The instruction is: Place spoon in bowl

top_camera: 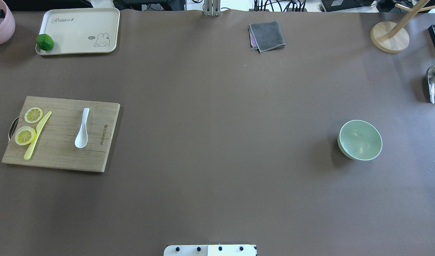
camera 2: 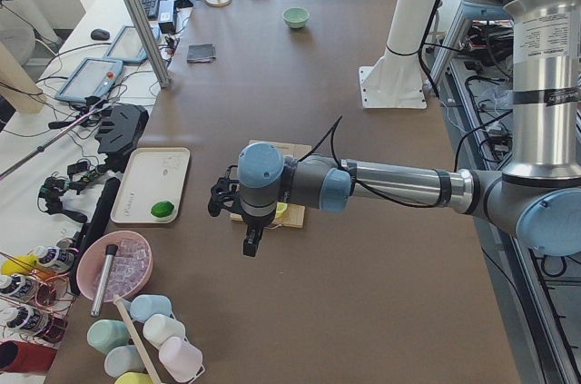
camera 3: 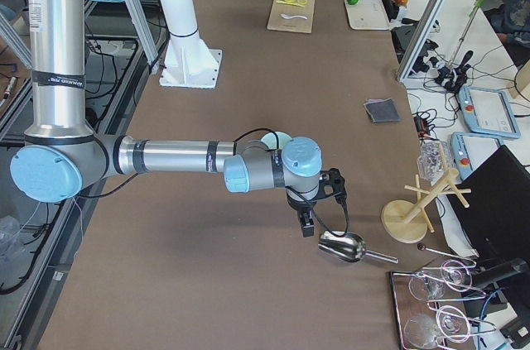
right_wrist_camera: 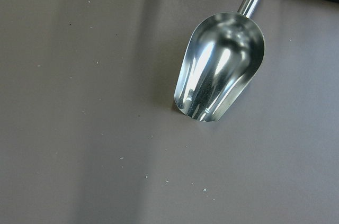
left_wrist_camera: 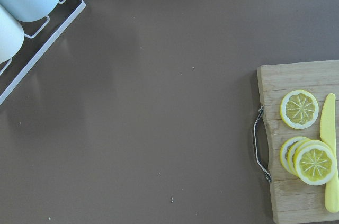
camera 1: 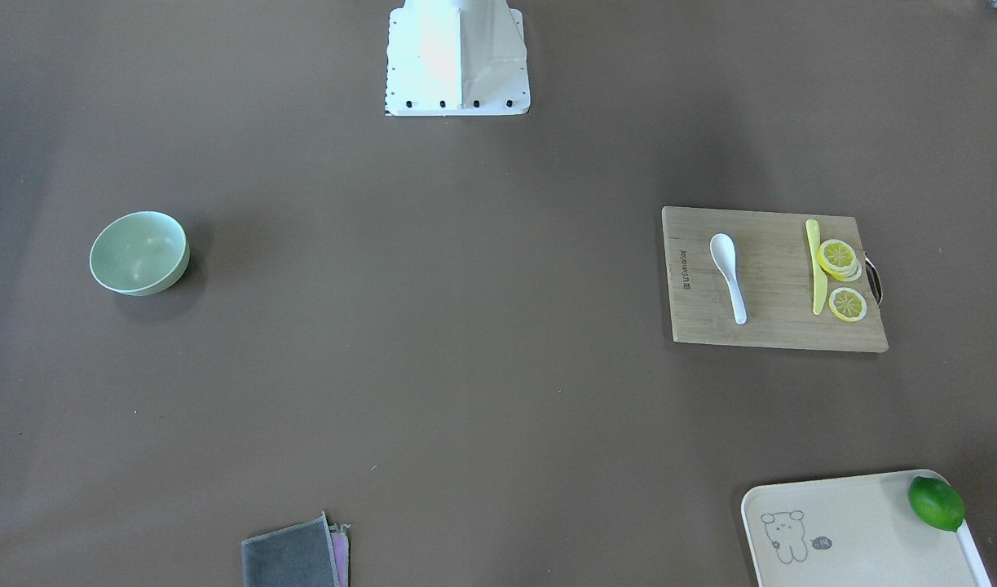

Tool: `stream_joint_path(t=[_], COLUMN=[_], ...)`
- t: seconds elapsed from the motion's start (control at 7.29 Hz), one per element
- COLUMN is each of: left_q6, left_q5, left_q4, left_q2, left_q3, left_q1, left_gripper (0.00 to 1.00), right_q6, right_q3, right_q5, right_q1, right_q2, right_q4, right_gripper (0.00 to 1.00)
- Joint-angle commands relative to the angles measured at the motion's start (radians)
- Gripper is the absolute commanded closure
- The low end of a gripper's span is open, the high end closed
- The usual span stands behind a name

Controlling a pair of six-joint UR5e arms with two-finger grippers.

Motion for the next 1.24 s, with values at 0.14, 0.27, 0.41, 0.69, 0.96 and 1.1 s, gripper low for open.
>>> stream_joint_path(t=[0.14,0.27,0.41,0.69,0.96,1.1], left_q6=[-0.003,-0.009,-0.083,-0.150,-0.238,-0.316], left_q5=[-0.001,-0.001,-0.003,0.002,0.001,0.005], left_q4=[-0.028,-0.025,-0.031,-0.082,-0.106,-0.120], left_q2=[0.000,0.002,-0.003,-0.007,-0.024,-0.026], left_q3=[-0.010,-0.010,-0.011,-0.013,-0.036,-0.057], left_q1=[0.006,0.006,0.007,0.062,0.128,0.169], left_gripper=[0.02,0.02,0.02,0.06,0.07,0.06], right_q6=[0.001,0.001,0.002,0.078,0.271,0.371], right_q3=[0.002,0.007,0.008,0.011,0.019,0.014], right_q5=[0.059,0.059,0.062,0.076,0.074,0.073], right_q1=[-0.002,-0.012,-0.023,-0.073,-0.182,-0.234], right_q2=[0.002,0.005,0.006,0.009,0.000,-0.004], right_q4=[0.012,0.012,0.013,0.016,0.193,0.299], right_gripper=[0.00,0.00,0.00,0.00,0.02,0.02])
